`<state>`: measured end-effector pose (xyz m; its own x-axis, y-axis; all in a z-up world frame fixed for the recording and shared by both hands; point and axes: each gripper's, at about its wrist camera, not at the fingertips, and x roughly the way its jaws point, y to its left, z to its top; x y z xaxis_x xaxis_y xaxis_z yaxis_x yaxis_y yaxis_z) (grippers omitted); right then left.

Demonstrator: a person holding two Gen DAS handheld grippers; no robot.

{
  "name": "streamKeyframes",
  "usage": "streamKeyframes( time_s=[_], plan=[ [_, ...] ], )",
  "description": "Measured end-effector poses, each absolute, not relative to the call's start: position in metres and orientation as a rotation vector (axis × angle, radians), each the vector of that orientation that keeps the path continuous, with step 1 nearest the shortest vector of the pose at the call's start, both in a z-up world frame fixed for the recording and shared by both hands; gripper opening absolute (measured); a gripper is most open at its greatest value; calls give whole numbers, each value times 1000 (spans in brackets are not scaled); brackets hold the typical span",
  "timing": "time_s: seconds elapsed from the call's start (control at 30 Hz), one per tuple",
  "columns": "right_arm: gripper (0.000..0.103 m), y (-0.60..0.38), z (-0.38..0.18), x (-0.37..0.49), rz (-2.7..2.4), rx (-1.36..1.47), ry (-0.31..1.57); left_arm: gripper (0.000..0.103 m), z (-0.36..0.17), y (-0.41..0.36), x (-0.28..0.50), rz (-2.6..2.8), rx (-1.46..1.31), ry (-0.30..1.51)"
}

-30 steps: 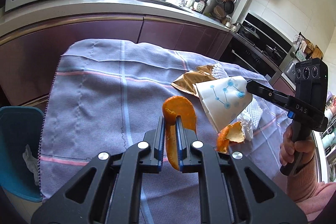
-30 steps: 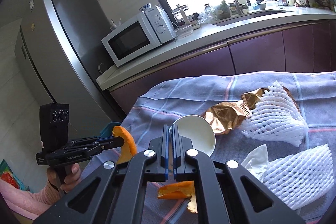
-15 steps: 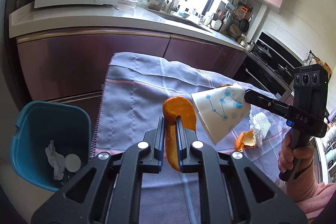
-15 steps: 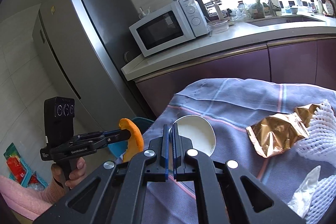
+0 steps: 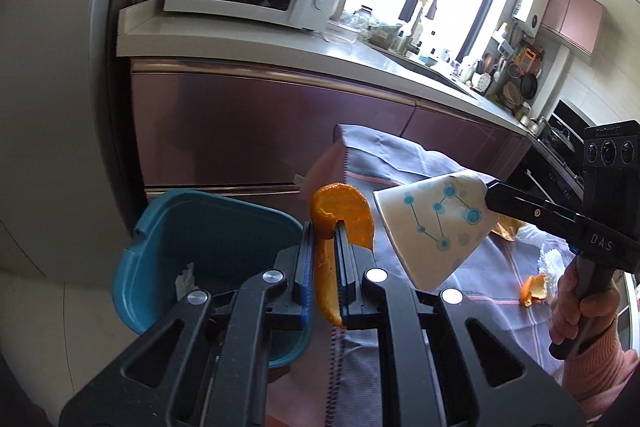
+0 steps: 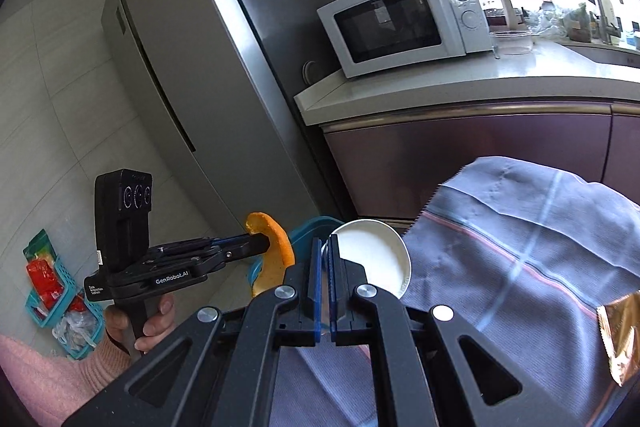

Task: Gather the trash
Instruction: 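Grasp an orange peel with the left tool while the right tool grasps the paper cup, then carry the peel and cup over the teal bin and release both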

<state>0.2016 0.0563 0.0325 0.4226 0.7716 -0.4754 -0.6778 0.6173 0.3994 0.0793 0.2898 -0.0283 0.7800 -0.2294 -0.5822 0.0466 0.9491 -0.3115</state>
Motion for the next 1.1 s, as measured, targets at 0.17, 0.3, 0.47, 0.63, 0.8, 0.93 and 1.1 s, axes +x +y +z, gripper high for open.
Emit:
streamKeyframes(
  time_s=[0.17,0.3,0.47,0.63,0.8,0.93,1.1],
  plan=[
    [2,100,23,215,939,119,724,10,-44,323,88,-77,-315,687],
    [2,130,11,226,946,88,775,10,-61,338,101,-38,-323,720],
    [2,158,-5,238,934,48,835,10,-85,348,118,-4,-315,769],
    [2,178,-21,251,918,9,893,10,-106,349,134,15,-305,817],
    [2,192,-29,256,915,-28,918,11,-123,347,152,24,-299,861],
    [2,189,-30,254,920,-22,917,12,-134,344,160,29,-303,888],
    [4,176,-30,250,916,4,916,13,-141,341,163,30,-305,895]
  ],
)
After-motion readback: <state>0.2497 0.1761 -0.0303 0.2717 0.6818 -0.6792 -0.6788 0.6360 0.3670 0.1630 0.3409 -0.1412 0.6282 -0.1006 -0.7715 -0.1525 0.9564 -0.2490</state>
